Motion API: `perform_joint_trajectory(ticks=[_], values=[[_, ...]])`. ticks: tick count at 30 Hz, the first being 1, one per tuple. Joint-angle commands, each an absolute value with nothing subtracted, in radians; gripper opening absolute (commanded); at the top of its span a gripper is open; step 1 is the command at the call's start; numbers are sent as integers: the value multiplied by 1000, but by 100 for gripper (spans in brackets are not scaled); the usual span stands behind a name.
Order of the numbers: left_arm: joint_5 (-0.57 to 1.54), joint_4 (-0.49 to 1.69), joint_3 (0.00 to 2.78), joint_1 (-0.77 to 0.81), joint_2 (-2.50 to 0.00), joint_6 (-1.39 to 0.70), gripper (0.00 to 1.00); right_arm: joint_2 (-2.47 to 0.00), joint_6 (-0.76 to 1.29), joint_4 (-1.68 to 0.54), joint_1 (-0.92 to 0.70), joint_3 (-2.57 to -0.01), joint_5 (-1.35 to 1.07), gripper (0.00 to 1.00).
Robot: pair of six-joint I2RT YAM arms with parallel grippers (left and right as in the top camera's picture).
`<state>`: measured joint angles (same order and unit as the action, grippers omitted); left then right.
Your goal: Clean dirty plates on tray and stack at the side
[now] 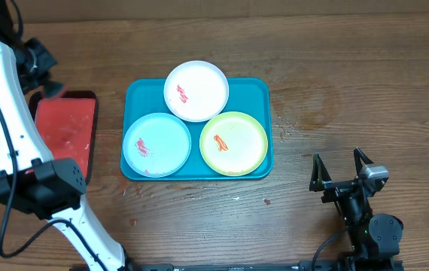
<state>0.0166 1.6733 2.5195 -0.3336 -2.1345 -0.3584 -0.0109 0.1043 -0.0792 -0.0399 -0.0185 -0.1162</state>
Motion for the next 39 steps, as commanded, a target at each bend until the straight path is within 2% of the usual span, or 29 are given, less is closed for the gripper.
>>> perform_joint_trajectory(ticks=[1, 8, 13, 21, 22, 23, 24, 25, 26, 29, 39], values=[[333, 1690, 2474, -270, -2143, -152, 4, -3, 100, -74, -39, -8, -113, 100], [385, 1658, 2171, -98, -2145, -67, 4, -3, 101, -74, -39, -8, -113, 100], [336, 1520, 1933, -1, -2145, -73, 4, -3, 101, -74, -39, -8, -113, 100], [329, 1303, 1691, 43, -2145, -166, 4, -3, 100, -74, -39, -8, -113, 100], [329, 1292, 1678, 43, -2145, -166, 6, -3, 101, -74, -39, -8, -113, 100], [329, 1284, 1670, 42, -2145, -165, 15, -3, 101, -74, -39, -8, -113, 100], [324, 1285, 1666, 42, -2145, -165, 30, -3, 100, -74, -39, -8, -113, 100], [316, 1284, 1666, 42, -2145, -164, 49, -3, 100, -74, -39, -8, -113, 100], [309, 1285, 1670, 41, -2144, -164, 61, -3, 100, -74, -39, -8, -113, 100], [308, 1325, 1726, 36, -2144, -161, 65, -3, 100, -74, -39, -8, -113, 100], [315, 1549, 2245, -78, -2111, -189, 63, -3, 101, -74, -39, -8, -113, 100]])
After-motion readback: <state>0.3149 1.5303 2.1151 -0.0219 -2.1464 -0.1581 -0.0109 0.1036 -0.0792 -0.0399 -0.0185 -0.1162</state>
